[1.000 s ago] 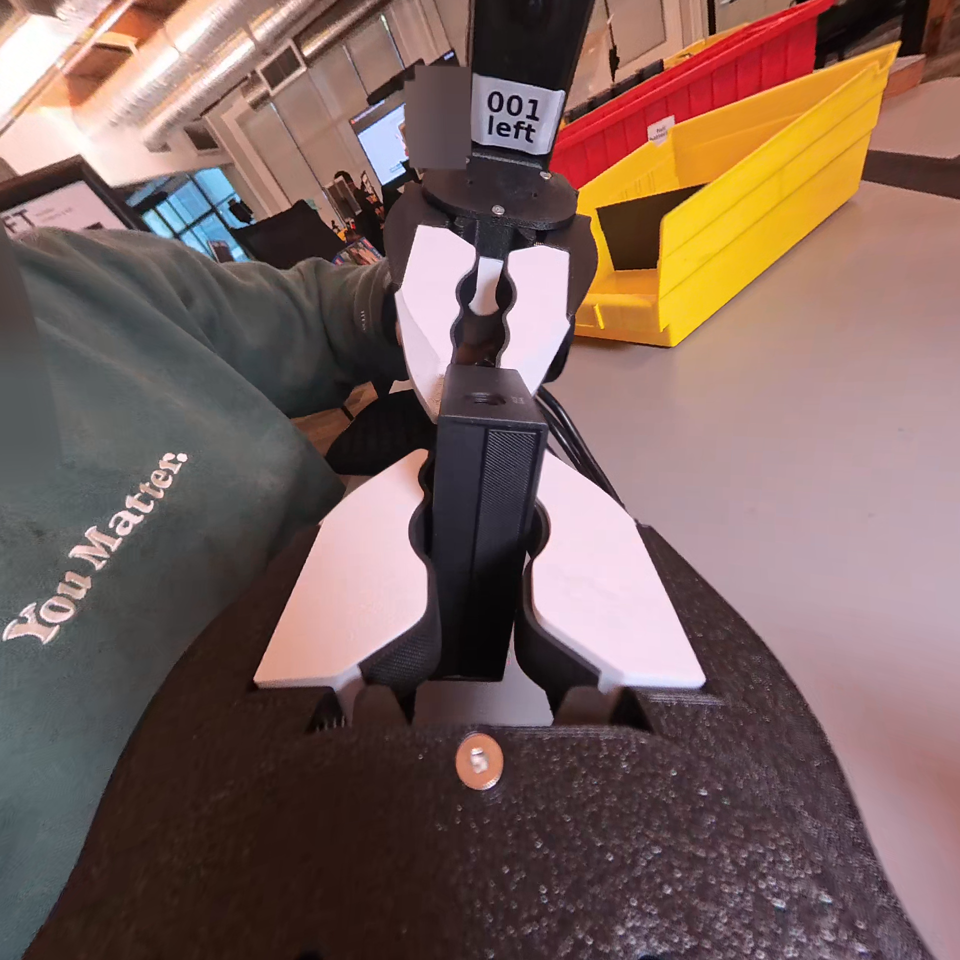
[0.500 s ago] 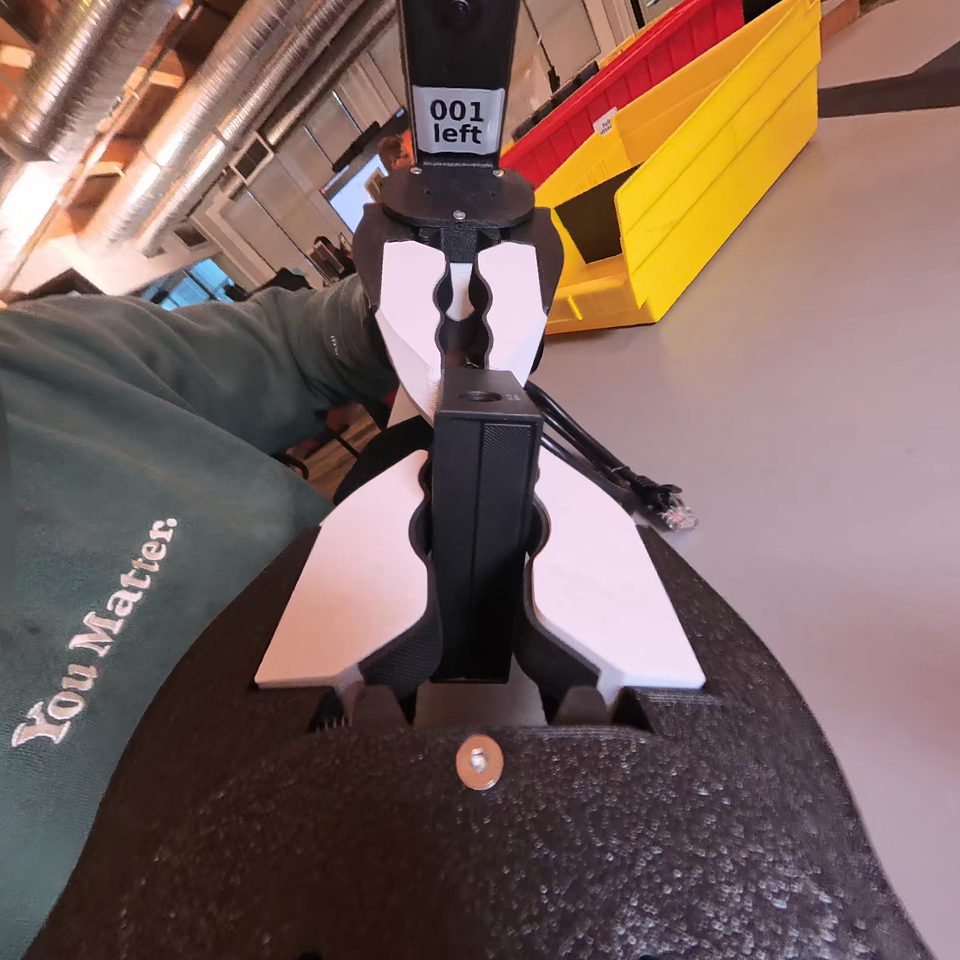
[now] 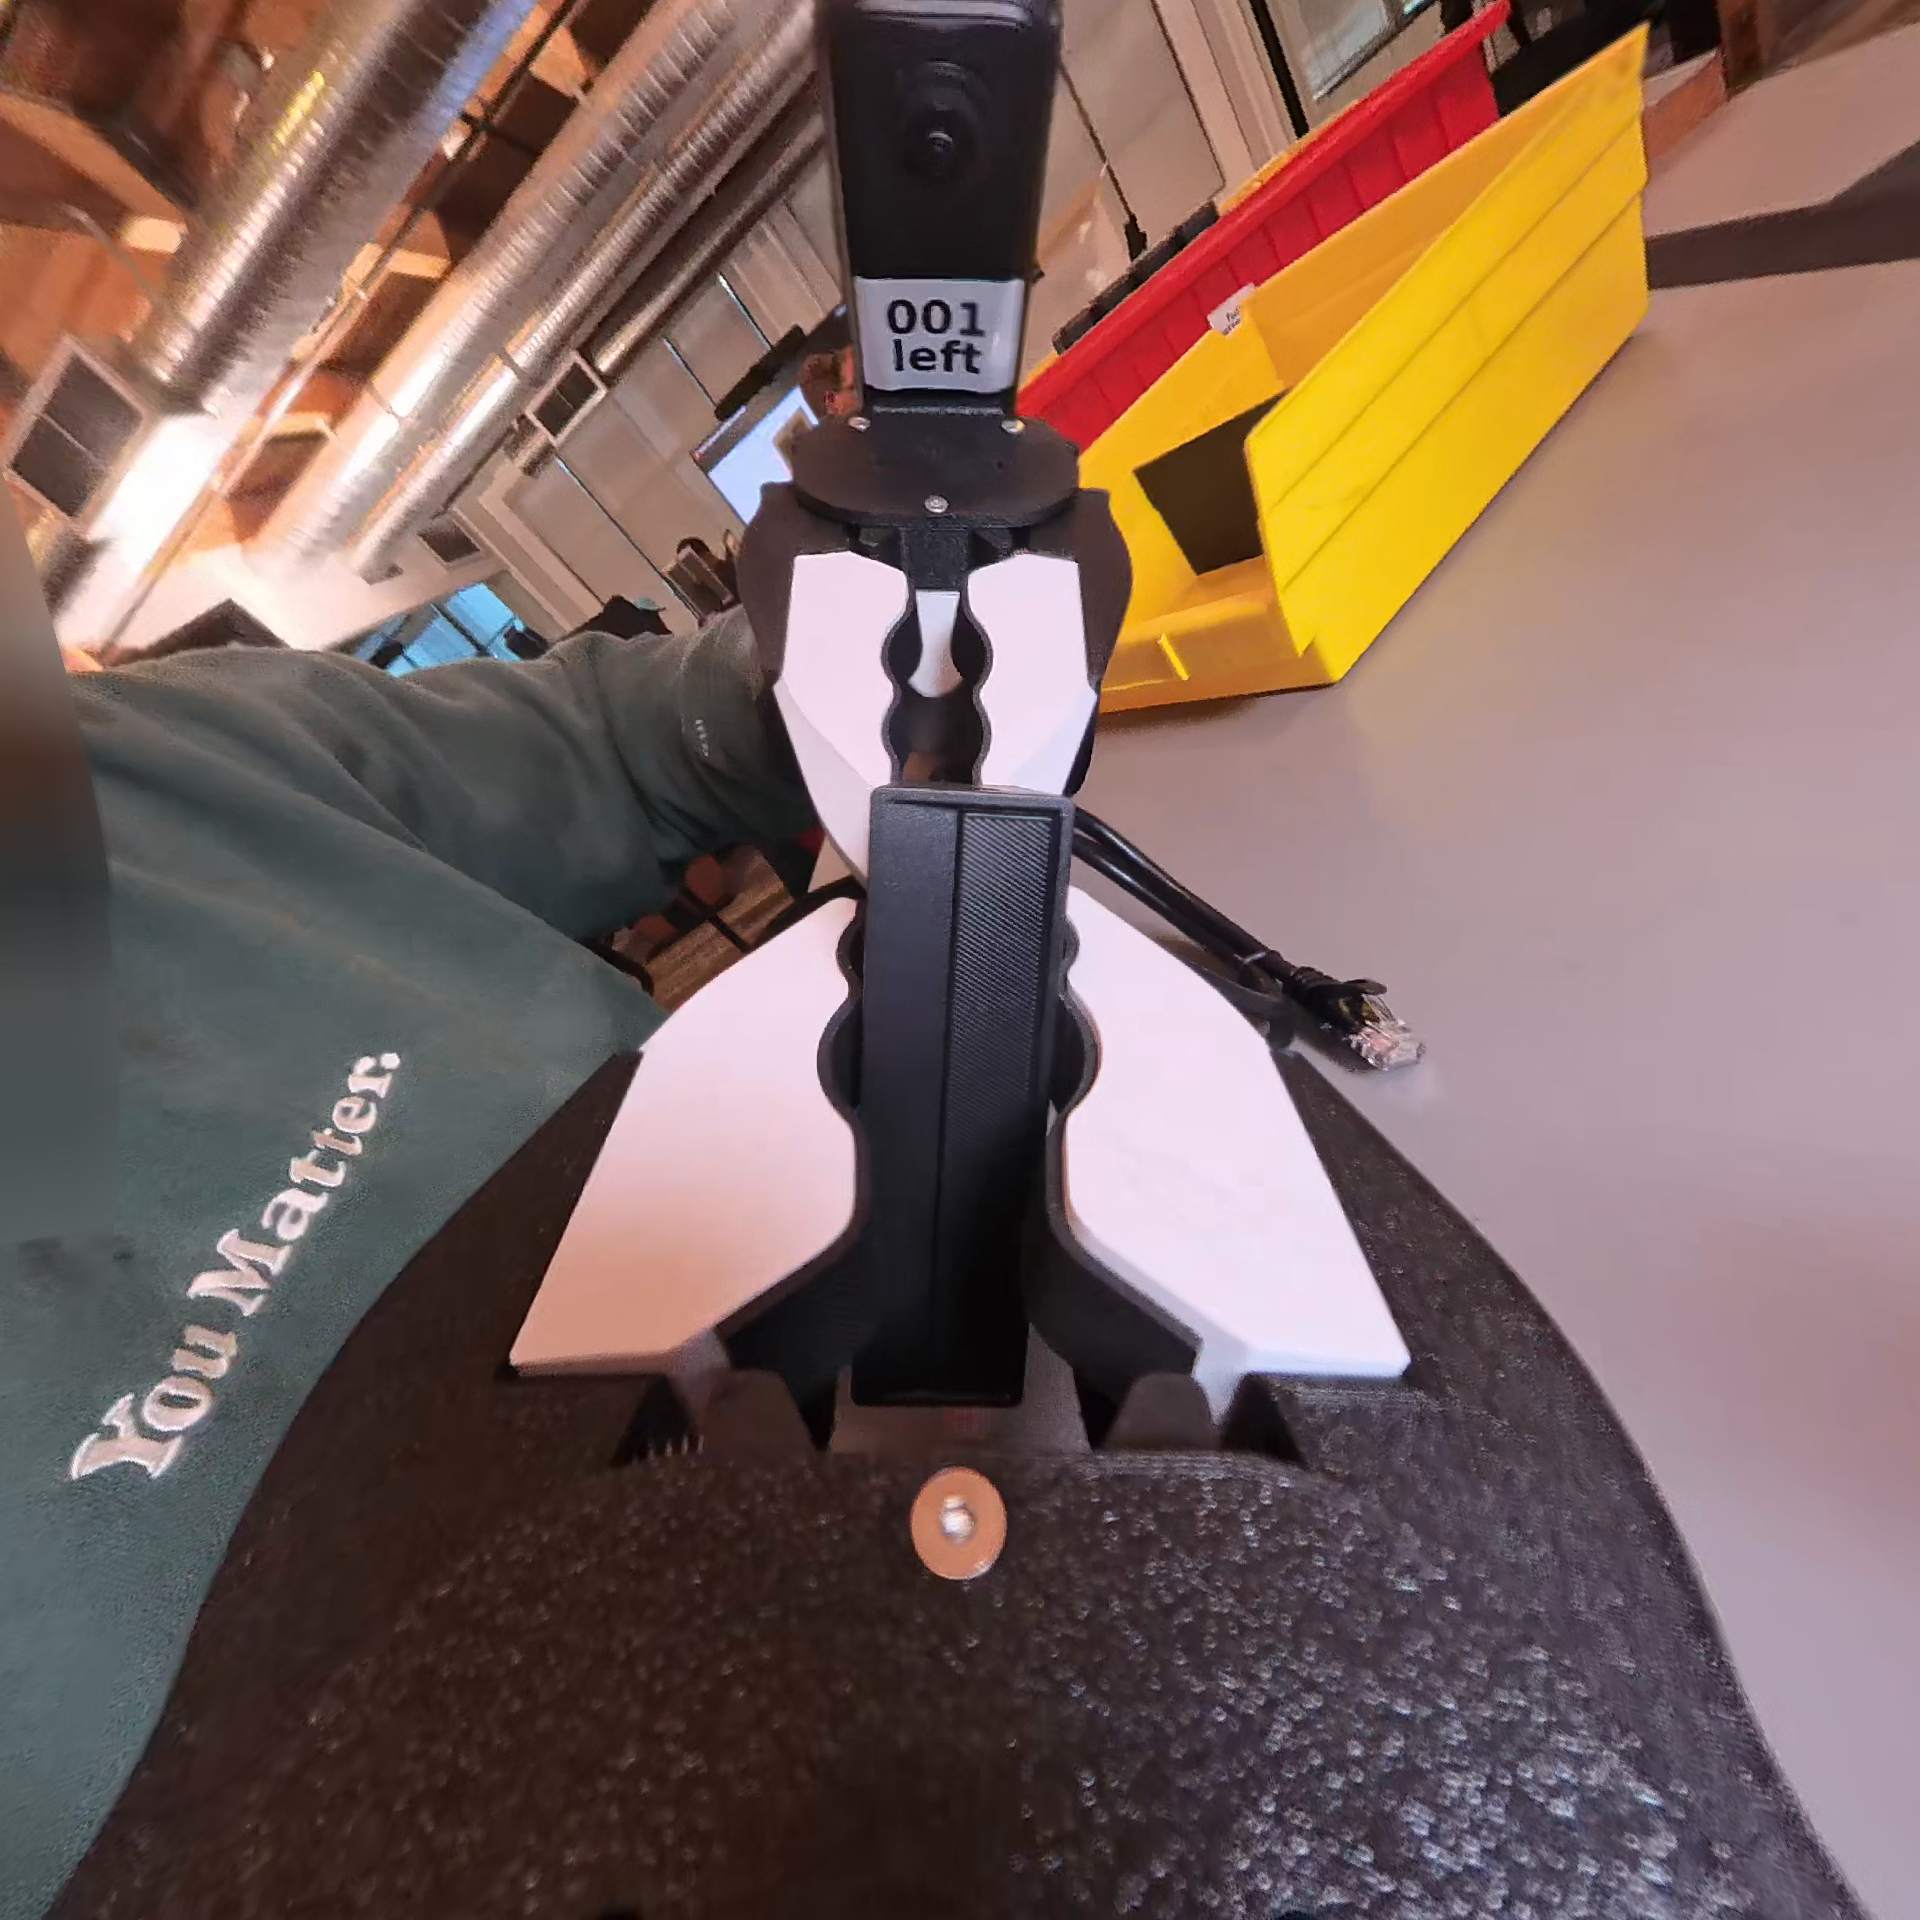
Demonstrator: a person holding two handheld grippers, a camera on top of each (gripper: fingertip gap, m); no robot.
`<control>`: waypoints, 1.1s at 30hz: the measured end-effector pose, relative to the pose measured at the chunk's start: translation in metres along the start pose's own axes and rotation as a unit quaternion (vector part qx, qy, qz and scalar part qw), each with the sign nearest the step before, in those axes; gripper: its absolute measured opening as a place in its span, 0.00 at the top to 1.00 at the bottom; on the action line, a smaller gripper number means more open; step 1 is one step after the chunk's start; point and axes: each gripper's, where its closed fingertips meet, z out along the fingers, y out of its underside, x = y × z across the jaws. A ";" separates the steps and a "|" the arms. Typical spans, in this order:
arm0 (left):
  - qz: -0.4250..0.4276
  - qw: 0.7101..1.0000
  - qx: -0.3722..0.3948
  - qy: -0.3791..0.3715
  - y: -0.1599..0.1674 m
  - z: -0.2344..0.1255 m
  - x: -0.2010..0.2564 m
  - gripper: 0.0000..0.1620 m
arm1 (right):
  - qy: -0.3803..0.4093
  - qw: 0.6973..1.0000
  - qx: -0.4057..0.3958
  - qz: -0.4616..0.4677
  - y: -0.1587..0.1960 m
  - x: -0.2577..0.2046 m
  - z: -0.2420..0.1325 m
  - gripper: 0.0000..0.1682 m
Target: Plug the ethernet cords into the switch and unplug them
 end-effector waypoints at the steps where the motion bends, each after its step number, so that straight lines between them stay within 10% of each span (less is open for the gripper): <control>1: 0.001 1.000 0.001 -0.002 0.001 0.000 0.000 0.91 | 0.002 1.000 -0.004 -0.012 0.001 0.000 0.001 0.82; 33: 0.107 0.991 0.024 -0.076 -0.007 -0.001 0.009 0.92 | 0.044 0.983 0.011 -0.180 -0.007 -0.014 0.001 0.81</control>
